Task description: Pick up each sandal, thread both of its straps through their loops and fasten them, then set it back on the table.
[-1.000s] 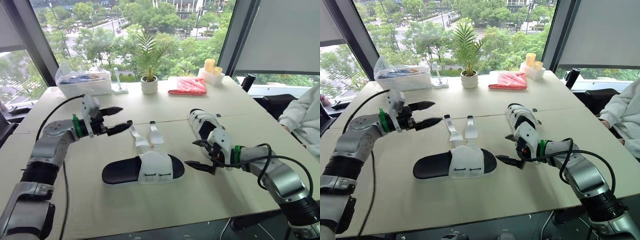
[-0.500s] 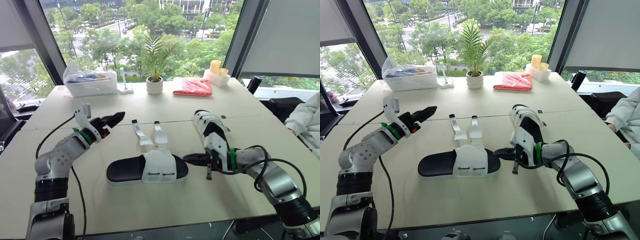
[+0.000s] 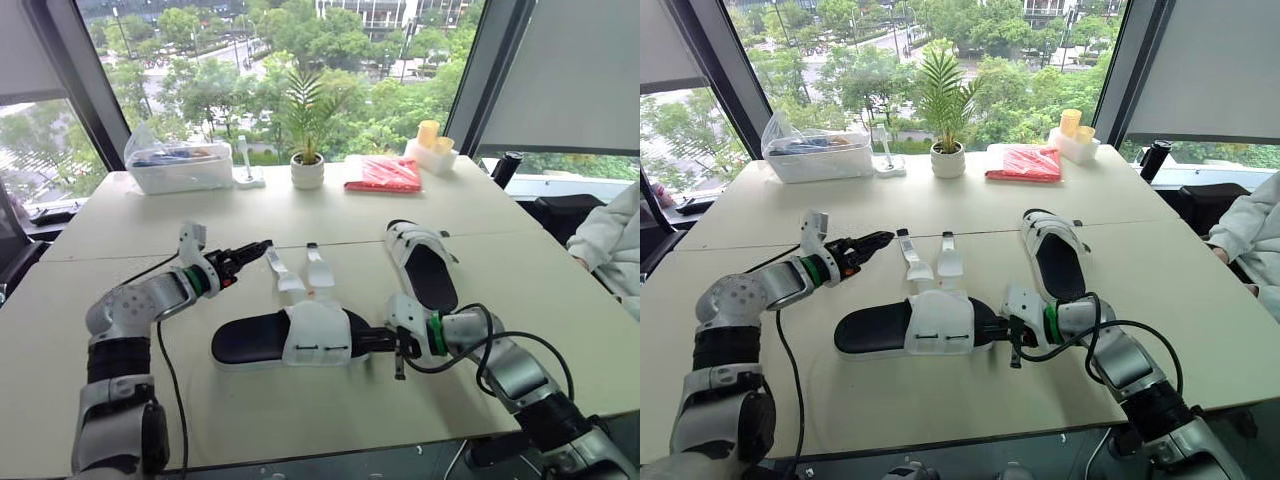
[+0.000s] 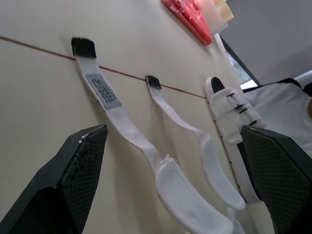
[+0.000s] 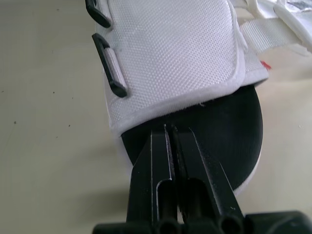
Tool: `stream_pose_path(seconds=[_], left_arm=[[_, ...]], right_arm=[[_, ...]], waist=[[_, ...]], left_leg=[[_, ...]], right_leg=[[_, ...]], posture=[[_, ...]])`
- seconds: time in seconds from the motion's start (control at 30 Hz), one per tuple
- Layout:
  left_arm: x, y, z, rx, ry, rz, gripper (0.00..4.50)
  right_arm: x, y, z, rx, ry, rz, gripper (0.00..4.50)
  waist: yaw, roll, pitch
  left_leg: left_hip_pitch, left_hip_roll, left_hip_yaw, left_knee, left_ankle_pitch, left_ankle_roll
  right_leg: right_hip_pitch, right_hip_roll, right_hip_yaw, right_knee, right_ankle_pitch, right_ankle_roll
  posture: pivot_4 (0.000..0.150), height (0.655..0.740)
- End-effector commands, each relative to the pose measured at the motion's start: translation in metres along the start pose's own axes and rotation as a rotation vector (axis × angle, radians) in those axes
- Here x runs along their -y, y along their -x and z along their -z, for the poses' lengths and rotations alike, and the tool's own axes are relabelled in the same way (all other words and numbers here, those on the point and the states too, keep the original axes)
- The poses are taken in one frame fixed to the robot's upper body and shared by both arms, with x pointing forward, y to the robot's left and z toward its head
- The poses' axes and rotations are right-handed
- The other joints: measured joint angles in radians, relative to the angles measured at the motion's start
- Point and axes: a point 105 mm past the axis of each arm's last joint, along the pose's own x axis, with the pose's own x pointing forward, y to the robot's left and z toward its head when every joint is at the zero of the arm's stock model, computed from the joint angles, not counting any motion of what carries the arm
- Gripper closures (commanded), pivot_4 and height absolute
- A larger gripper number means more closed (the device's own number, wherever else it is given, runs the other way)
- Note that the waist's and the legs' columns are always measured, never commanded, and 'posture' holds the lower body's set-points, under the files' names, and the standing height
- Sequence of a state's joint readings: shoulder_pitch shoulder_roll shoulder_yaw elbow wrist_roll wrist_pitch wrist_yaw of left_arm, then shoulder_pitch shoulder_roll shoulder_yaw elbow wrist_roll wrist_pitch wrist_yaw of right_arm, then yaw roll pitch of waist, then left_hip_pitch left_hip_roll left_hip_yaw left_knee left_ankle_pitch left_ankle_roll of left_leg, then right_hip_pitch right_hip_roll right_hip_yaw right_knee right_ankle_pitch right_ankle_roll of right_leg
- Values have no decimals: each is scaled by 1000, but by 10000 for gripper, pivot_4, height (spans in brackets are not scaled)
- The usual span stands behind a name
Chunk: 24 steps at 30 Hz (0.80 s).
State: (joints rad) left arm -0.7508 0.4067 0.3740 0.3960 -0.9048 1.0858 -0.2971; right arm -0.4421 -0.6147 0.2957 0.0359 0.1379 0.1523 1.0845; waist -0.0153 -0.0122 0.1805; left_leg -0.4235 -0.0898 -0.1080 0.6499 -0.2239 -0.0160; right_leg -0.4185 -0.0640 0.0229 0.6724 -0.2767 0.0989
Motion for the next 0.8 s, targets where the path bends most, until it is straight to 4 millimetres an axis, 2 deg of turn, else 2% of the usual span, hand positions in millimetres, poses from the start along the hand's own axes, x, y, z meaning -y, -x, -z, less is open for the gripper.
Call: stream_pose_path(seconds=[0.03, 0.2, 0.5, 0.8], left_arm=[[-5, -6, 3, -42, 46, 2, 0], [-14, -21, 13, -107, 92, -4, 0], [-6, -54, 21, -126, 116, 43, 0], [-4, -73, 30, -75, 143, 42, 0]], right_arm=[[-4, -7, 5, -22, 39, -48, 43875], [-5, -13, 5, -18, 69, -84, 43875], [-6, -12, 4, -33, 129, -149, 43875], [-3, -10, 1, -40, 153, -151, 43875]], waist=[[-3, 0, 0], [-1, -1, -1], [1, -1, -1], [2, -2, -1]], left_leg=[[0, 0, 0, 0, 0, 0], [3, 0, 0, -1, 1, -1], [9, 0, 0, -3, 0, 0], [9, 0, 0, -3, -1, 1]], right_leg=[[0, 0, 0, 0, 0, 0], [2, 0, 0, 0, 0, 0], [9, 0, -2, -3, 0, 0], [9, 0, -2, -3, 0, 0]], posture=[[1500, 7400], [1500, 7400], [1500, 7400], [1500, 7400]])
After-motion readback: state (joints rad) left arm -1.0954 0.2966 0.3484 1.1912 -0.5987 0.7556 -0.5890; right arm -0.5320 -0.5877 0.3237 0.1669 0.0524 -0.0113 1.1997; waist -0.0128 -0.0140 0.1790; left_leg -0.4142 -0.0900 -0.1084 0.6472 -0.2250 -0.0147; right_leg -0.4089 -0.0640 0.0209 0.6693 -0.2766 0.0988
